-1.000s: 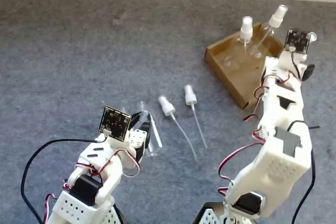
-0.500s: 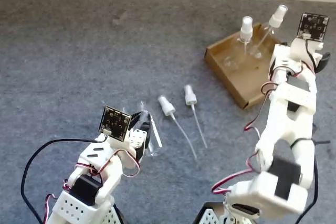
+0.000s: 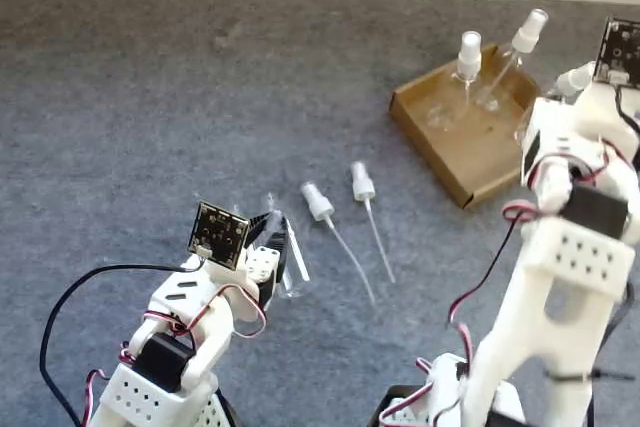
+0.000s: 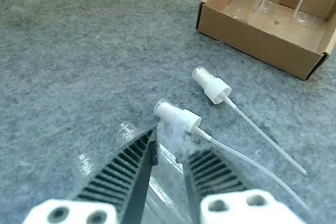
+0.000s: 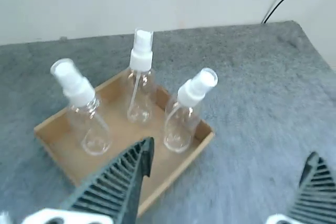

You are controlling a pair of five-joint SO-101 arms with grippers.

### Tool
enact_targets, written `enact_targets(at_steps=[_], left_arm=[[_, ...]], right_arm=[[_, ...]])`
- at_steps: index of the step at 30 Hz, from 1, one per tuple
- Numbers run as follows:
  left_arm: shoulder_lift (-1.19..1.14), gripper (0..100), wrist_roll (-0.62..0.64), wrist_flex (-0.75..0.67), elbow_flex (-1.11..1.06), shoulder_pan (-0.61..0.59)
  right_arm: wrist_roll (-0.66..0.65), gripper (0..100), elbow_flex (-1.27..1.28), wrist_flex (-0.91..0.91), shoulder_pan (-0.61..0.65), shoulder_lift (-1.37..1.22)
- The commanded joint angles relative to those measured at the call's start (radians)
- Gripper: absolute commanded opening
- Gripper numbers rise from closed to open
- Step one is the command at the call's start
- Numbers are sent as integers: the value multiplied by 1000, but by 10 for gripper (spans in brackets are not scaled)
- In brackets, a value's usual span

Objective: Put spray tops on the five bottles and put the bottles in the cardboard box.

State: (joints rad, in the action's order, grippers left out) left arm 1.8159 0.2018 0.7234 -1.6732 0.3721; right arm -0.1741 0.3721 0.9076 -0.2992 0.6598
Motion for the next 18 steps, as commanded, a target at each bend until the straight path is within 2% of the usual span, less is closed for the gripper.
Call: enact_targets(at_steps=[1,8,13,18], left_arm=[[4,5,3,2,-21,-13],[4,5,3,2,-21,-16],[4,5,3,-2,-21,-97],[5,5,3,-35,-21,-180]], right_arm=[[-5,379,15,139,64,130],[-9,379,308,179,369,291],[-3,374,435,179,492,341],[-3,235,449,180,587,340]])
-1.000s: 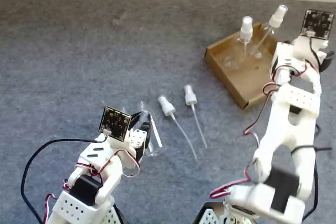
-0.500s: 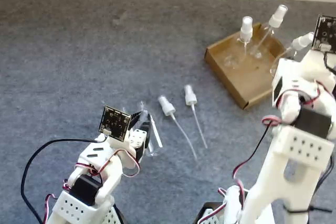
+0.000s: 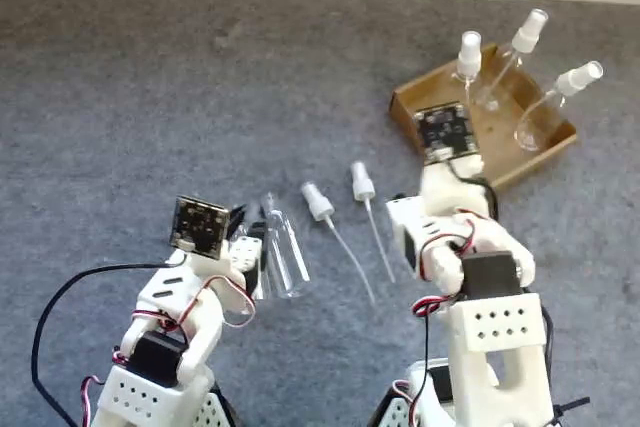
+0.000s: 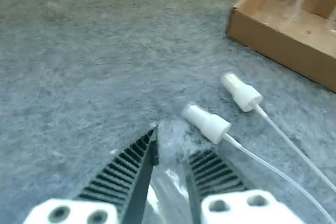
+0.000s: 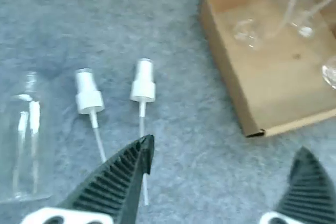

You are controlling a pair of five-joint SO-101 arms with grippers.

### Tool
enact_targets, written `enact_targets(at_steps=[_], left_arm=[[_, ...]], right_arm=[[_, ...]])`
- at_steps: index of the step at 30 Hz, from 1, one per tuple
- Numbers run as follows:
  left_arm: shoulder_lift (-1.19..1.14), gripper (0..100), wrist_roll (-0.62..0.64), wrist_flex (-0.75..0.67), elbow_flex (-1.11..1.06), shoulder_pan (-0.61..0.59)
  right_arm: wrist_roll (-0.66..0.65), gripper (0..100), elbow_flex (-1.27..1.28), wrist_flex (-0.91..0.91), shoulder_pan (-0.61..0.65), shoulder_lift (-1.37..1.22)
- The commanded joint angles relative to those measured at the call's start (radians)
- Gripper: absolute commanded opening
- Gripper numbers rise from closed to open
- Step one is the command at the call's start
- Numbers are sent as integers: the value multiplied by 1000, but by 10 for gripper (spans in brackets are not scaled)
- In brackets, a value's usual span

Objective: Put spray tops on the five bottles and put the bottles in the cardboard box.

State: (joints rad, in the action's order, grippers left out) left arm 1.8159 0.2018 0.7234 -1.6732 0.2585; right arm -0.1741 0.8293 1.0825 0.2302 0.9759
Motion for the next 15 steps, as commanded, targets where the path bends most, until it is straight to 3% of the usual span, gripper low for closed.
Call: enact_targets(at_steps=[1,8,15], left_arm=[[5,5,3,-49,-21,-88],[5,5,9,-112,-21,-219],[5,5,8,-117,-21,-239]], right_arm=[[-3,204,-8,7,77,24],[-2,97,-12,12,199,22],[-2,5,-124,58,237,-71]])
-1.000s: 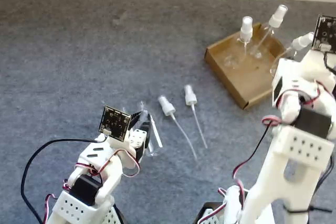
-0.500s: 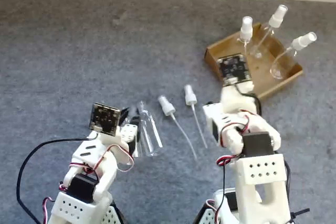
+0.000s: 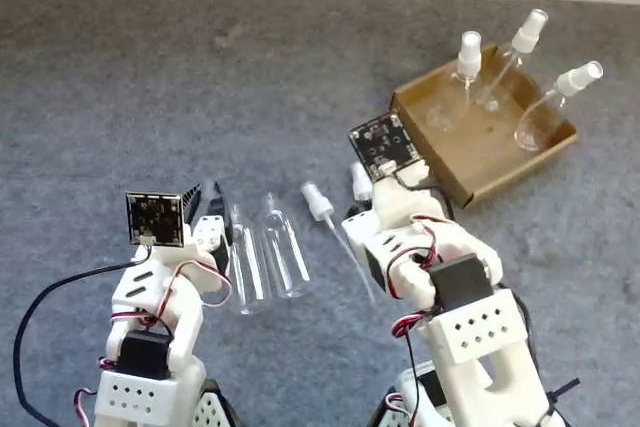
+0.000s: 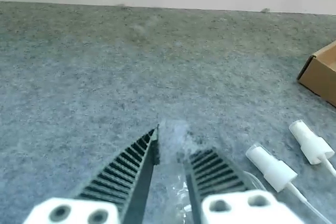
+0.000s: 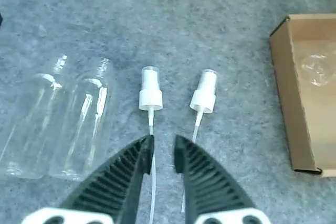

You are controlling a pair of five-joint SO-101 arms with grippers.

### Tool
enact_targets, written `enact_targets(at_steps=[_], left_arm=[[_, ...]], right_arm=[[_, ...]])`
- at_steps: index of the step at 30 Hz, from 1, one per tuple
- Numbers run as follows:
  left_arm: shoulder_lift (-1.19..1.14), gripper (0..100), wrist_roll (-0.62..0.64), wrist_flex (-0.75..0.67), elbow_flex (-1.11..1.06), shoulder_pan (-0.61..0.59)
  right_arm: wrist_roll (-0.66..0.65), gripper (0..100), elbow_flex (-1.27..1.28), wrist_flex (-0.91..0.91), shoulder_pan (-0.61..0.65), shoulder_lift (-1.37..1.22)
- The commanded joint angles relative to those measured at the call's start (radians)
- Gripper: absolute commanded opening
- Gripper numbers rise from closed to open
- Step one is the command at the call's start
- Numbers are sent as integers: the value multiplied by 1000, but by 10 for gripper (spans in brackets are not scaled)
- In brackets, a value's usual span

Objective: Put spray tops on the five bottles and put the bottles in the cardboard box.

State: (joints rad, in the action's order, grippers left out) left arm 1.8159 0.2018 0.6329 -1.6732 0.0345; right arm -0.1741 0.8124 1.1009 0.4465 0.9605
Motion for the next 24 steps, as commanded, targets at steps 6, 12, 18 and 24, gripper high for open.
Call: enact_targets(at_steps=[6,12,18,24], left_arm=[[5,5,6,-26,-21,-15],[5,5,9,-31,-21,-81],[-1,5,9,-71,-21,-147],[-1,5,9,-69,-21,-153]], right_arm=[[-2,5,-321,163,107,-338],[-2,6,-486,191,182,-591],[71,7,-587,189,232,-773],[78,149,-677,193,268,-914]])
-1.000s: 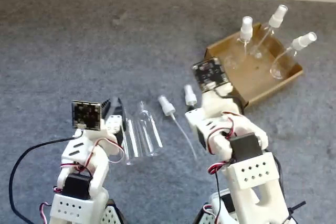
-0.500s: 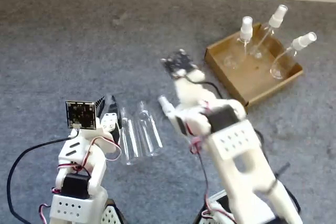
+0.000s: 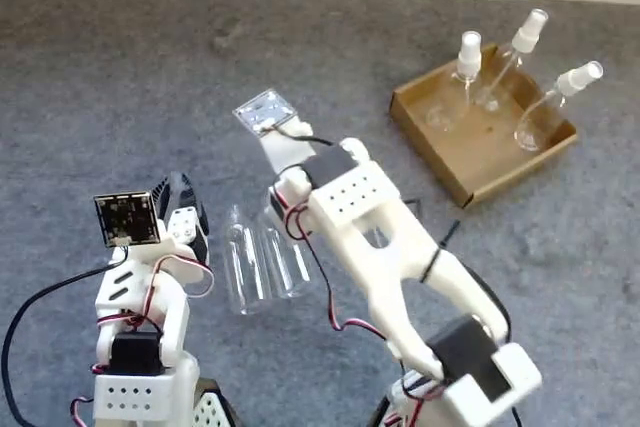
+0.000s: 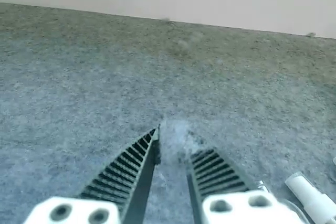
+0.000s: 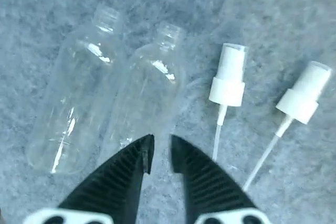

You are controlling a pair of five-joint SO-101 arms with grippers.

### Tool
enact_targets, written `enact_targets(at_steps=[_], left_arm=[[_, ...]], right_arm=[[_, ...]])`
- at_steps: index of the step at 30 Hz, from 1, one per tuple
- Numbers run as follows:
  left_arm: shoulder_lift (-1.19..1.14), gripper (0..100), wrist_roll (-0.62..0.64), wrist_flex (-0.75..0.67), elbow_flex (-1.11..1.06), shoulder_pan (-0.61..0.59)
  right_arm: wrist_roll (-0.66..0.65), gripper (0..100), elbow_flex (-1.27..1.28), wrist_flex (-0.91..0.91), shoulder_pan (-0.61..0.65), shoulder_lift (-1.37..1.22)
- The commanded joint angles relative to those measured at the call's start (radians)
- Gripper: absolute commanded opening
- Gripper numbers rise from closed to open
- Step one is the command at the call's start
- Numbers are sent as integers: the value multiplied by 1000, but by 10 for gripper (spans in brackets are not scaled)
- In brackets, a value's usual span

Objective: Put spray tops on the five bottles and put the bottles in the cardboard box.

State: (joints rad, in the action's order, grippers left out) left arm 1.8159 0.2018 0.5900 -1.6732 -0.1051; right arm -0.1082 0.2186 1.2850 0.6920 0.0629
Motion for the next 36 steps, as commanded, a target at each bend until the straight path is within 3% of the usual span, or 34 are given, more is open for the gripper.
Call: enact_targets(at_steps=[1,10,15,23,29,36], left_arm=[[-1,5,9,-26,-21,-13],[-1,5,8,-25,-21,-10],[-1,5,6,-21,-21,-10],[-1,5,6,-20,-21,-10],[-1,5,6,-20,-21,-10],[-1,5,6,-20,-21,-10]], right_arm=[[12,180,-93,8,25,-33],[21,198,-189,5,27,-153],[115,203,-223,7,28,-214],[114,204,-236,7,97,-243],[117,297,-236,7,107,-248],[114,296,-226,-13,105,-251]])
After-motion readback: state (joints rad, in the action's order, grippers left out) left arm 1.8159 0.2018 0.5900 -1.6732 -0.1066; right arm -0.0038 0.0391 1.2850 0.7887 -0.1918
